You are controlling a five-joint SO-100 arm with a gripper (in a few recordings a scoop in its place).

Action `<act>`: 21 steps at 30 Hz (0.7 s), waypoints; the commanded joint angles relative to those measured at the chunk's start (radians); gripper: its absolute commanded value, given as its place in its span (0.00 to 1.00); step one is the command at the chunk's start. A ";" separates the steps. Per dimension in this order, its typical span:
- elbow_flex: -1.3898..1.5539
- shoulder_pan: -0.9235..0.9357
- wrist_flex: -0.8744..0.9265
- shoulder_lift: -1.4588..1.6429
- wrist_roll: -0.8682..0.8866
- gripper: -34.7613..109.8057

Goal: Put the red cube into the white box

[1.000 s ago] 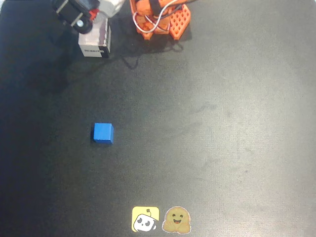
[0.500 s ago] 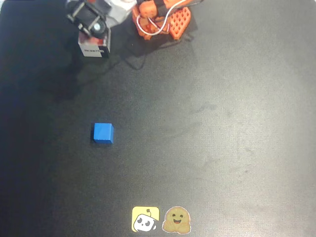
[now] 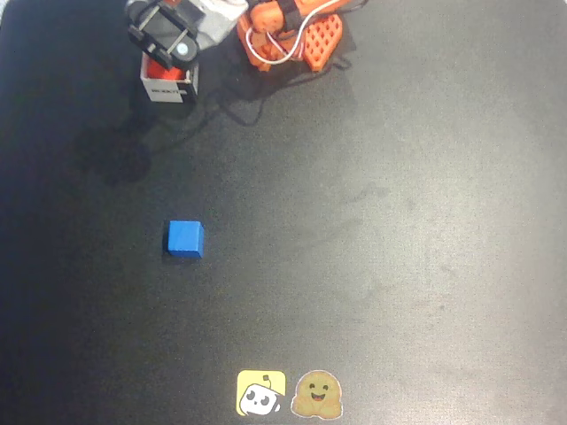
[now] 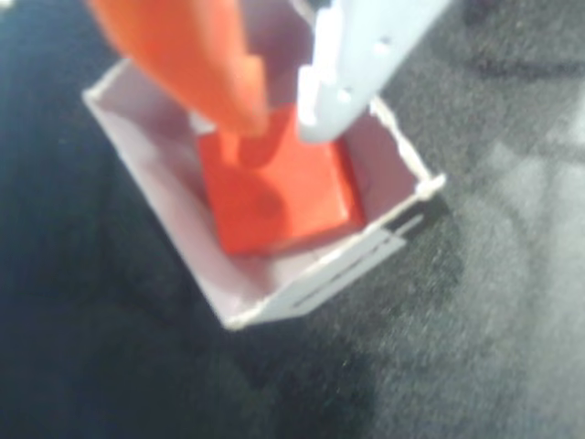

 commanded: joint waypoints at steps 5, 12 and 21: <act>-0.089 -0.114 -0.147 -0.150 0.049 0.24; -0.218 -0.380 -0.215 -0.376 0.195 0.24; -0.078 -0.879 -0.408 -0.397 0.460 0.24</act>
